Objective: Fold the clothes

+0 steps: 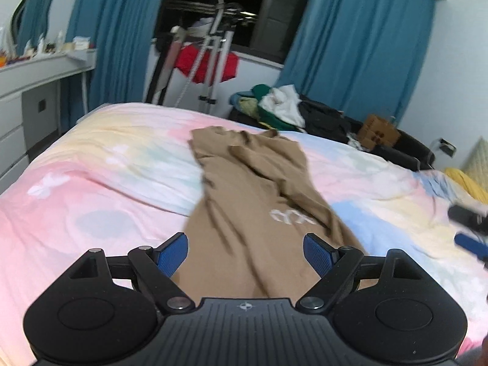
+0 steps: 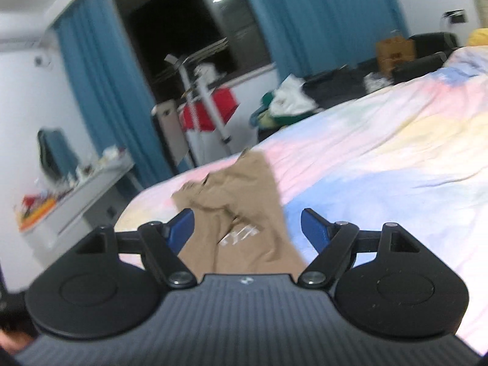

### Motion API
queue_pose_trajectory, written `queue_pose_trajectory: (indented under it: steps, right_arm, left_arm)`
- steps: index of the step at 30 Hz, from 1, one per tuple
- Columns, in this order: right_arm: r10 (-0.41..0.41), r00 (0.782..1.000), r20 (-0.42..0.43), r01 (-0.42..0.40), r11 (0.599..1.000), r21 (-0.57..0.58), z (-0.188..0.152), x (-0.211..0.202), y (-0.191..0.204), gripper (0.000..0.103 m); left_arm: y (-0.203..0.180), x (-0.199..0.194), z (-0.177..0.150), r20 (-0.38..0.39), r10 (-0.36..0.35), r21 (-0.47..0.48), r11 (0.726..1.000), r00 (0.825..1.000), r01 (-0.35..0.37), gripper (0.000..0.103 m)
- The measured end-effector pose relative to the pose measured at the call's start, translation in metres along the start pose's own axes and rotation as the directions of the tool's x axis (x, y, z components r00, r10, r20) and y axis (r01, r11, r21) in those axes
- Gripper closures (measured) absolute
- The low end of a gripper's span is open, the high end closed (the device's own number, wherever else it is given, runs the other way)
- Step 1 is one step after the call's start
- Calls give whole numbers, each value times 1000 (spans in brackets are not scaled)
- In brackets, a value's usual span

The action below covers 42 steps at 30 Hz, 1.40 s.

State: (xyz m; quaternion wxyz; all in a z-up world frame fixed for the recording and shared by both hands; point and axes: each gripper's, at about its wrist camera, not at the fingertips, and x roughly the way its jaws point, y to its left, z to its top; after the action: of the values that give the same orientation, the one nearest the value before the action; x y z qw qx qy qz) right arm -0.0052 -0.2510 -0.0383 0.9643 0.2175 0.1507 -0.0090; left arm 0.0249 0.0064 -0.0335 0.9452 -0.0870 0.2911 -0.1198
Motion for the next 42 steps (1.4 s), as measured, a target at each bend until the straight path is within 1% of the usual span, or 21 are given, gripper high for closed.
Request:
queue_pose_trajectory:
  steps: [3, 6, 10, 11, 14, 17, 18, 19, 20, 21, 22, 23, 24, 27, 29, 31, 33, 36, 37, 39, 42]
  right_arm:
    - [-60, 995, 85, 58, 998, 28, 5, -10, -13, 25]
    - [-118, 983, 143, 113, 993, 45, 7, -11, -27, 25]
    - [-95, 975, 202, 73, 991, 114, 15, -15, -50, 24]
    - [-105, 969, 224, 79, 990, 119, 16, -17, -55, 24]
    - [-141, 953, 267, 109, 985, 131, 16, -19, -70, 24]
    - [-171, 953, 250, 132, 977, 165, 12, -13, -86, 22]
    - [-178, 955, 236, 138, 975, 176, 12, -8, -91, 22]
    - [-184, 958, 221, 144, 972, 186, 11, -4, -95, 22]
    - [-180, 961, 209, 139, 970, 198, 10, 1, -98, 22]
    - [-161, 964, 210, 115, 970, 215, 8, 2, -102, 22]
    - [-137, 967, 214, 86, 969, 233, 7, 2, -105, 22]
    - [-120, 967, 227, 65, 969, 238, 6, 2, -107, 22]
    - [-105, 965, 241, 45, 970, 240, 6, 1, -108, 22]
    - [-80, 961, 266, 17, 973, 231, 5, -2, -106, 22]
    - [-79, 962, 262, 18, 973, 229, 5, -2, -104, 22]
    - [-79, 964, 255, 20, 974, 225, 5, -1, -102, 22]
    - [-79, 968, 240, 26, 976, 215, 5, 2, -99, 22]
    - [-70, 977, 203, 31, 981, 189, 3, 10, -91, 22]
    - [-65, 980, 186, 31, 983, 179, 2, 13, -88, 22]
    - [-54, 987, 151, 30, 987, 158, 0, 20, -82, 22]
    - [-38, 995, 93, 26, 992, 126, -5, 31, -72, 22]
  left_arm:
    - [-25, 3, -8, -17, -36, 27, 999, 999, 37, 21]
    - [-58, 14, -13, -64, -97, 59, 993, 993, 101, 26]
    - [-111, 37, -25, -110, -159, 138, 975, 981, 173, 32]
    - [-122, 45, -30, -124, -167, 150, 971, 978, 185, 37]
    - [-153, 74, -46, -186, -175, 182, 961, 967, 209, 45]
    - [-174, 108, -63, -259, -146, 207, 957, 955, 203, 51]
    - [-178, 118, -68, -282, -142, 209, 956, 949, 206, 61]
    - [-180, 125, -73, -298, -146, 212, 953, 943, 215, 68]
    - [-180, 130, -77, -306, -142, 219, 952, 941, 214, 78]
    - [-180, 134, -80, -312, -136, 226, 951, 940, 213, 89]
    - [-180, 139, -84, -319, -130, 234, 949, 939, 211, 94]
    - [-176, 139, -83, -321, -141, 221, 950, 937, 219, 99]
    - [-171, 139, -81, -322, -153, 207, 952, 934, 227, 100]
    - [-149, 131, -68, -340, -199, 152, 953, 919, 262, 102]
    - [-126, 119, -52, -353, -234, 79, 957, 906, 278, 102]
    - [-97, 108, -33, -370, -271, -12, 958, 889, 287, 102]
    - [-67, 99, -14, -376, -282, -93, 959, 883, 267, 102]
    - [-26, 95, 6, -372, -262, -149, 964, 890, 221, 102]
    - [-13, 96, 10, -372, -240, -156, 968, 897, 194, 102]
    - [11, 104, 9, -374, -218, -208, 967, 901, 147, 101]
    - [34, 119, 1, -394, -221, -266, 957, 892, 120, 100]
